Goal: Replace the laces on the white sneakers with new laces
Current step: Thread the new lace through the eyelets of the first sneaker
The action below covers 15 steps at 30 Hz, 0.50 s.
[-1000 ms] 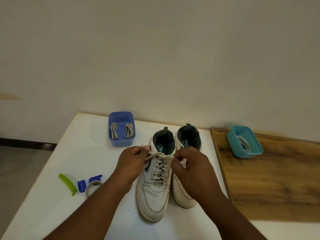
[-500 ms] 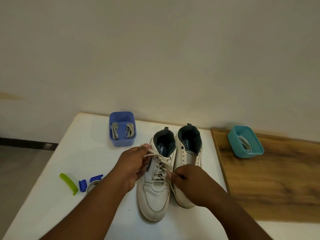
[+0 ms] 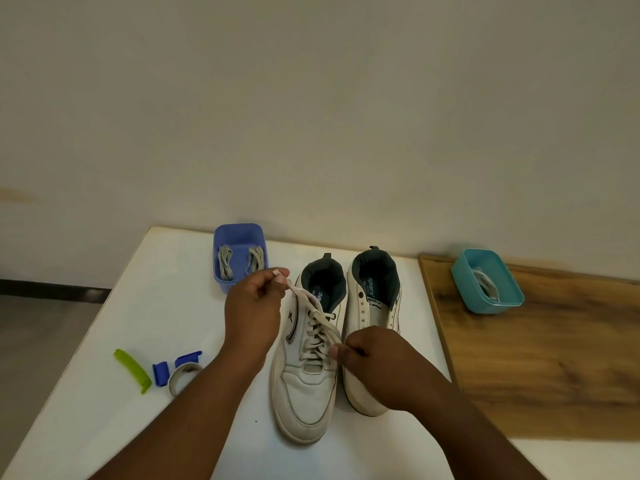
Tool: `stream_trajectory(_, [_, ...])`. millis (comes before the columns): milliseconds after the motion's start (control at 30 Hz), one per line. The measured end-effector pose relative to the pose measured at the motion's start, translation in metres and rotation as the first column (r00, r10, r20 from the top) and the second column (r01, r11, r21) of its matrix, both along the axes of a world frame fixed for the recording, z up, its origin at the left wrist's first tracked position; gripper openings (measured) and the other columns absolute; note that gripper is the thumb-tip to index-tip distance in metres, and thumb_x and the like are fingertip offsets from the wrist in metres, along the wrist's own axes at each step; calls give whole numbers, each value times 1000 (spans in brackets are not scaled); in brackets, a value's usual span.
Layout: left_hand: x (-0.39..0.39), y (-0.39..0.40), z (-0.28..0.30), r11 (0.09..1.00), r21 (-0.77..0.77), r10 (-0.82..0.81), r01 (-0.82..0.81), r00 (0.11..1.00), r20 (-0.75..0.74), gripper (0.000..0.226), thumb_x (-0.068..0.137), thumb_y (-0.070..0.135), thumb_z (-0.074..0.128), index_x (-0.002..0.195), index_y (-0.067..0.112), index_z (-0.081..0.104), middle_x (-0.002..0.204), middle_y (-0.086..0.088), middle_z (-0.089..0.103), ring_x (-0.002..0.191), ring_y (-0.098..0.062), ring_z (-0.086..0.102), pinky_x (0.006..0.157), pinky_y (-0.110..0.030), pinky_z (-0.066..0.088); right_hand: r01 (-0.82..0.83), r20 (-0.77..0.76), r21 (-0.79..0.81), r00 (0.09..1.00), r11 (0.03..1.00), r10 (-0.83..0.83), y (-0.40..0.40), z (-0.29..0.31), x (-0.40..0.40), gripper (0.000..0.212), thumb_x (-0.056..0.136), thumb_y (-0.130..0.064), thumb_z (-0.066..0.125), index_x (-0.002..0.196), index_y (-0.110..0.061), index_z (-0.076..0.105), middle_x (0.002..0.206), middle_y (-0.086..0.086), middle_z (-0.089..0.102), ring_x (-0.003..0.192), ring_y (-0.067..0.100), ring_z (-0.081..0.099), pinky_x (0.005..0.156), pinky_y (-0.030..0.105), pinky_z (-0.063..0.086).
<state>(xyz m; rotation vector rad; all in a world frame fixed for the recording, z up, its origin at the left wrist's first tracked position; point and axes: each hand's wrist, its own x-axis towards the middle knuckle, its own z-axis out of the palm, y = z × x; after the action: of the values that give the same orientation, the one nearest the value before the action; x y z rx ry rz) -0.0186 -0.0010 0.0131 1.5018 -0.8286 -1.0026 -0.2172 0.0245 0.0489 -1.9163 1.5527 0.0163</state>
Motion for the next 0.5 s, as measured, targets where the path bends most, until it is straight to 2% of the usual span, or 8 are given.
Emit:
stream_trajectory(33, [-1,0,0,999,-53,-7,11,997,74,15,100,24,58,104,29,71,101,14,71,100,-8,67,88,-27,55,-7,-4,2,1000,1000,7,0,0,1,47,104,-51,47,62,-29,48,64,-2,46,59,8,45,60,22,34])
stream_trajectory(100, [-2,1,-1,992,-112,-42,55,993,115,15,101,23,57,103,29,70,101,13,72,98,-5,68,90,-28,55,-20,-11,13,1000,1000,20,0,-1,1,49,104,-52,46,62,-28,47,64,-2,45,59,9,44,60,24,35])
stream_trajectory(167, [-3,-1,-3,990,-75,-119,123,991,57,15,101,22,56,106,27,69,101,9,75,98,-5,69,93,-31,56,-17,0,33,1000,999,17,0,-2,-1,51,104,-53,46,61,-25,48,64,-1,44,59,11,44,61,26,36])
stream_trajectory(300, [-1,-3,-4,966,77,-230,246,958,-169,17,98,21,62,111,26,69,102,4,76,99,-9,71,96,-37,56,-9,41,30,999,999,8,1,-1,-2,51,104,-52,47,60,-27,48,61,-1,44,57,10,44,61,26,36])
stream_trajectory(400, [-1,-2,-5,971,84,-207,223,963,-171,15,95,20,66,107,26,72,99,4,77,96,-9,71,91,-34,57,-26,70,28,997,999,24,3,-1,0,48,104,-50,48,61,-29,48,62,-1,45,57,8,44,60,25,36])
stream_trajectory(500, [-1,-2,-5,996,30,-80,83,991,-105,13,93,19,70,103,25,74,94,6,76,81,4,68,74,-17,54,-27,74,26,997,999,25,3,0,1,48,105,-50,47,62,-28,48,64,-1,46,59,8,45,62,26,37])
